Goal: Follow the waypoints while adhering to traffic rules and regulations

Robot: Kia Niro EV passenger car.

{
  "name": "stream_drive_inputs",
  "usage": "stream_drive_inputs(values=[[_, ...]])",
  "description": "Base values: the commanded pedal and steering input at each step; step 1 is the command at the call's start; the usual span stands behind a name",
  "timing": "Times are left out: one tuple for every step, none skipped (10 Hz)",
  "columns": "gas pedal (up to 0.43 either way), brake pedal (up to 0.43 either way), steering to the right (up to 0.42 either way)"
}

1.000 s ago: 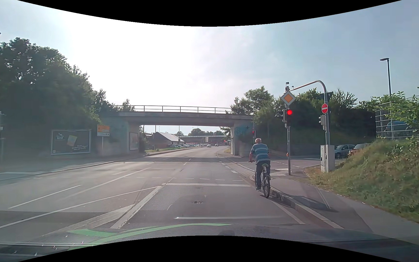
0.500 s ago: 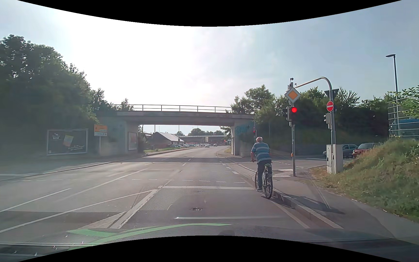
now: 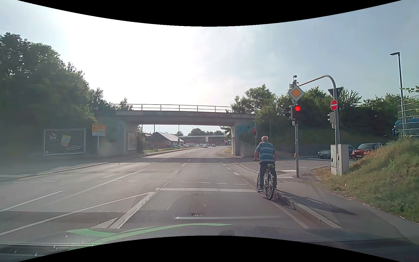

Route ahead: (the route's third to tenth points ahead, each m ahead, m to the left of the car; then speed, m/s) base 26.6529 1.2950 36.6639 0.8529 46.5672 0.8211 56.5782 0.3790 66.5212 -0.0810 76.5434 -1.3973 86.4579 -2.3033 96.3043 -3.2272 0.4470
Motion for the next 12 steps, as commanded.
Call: stream_drive_inputs(values=[[0.000, 0.195, 0.001], [0.000, 0.195, 0.001], [0.000, 0.195, 0.001], [0.000, 0.201, 0.001], [0.000, 0.201, 0.001], [0.000, 0.195, 0.001], [0.000, 0.201, 0.002], [0.000, 0.220, 0.002], [0.000, 0.226, 0.002], [0.000, 0.232, 0.002], [0.000, 0.232, 0.002], [0.000, 0.250, 0.002]])
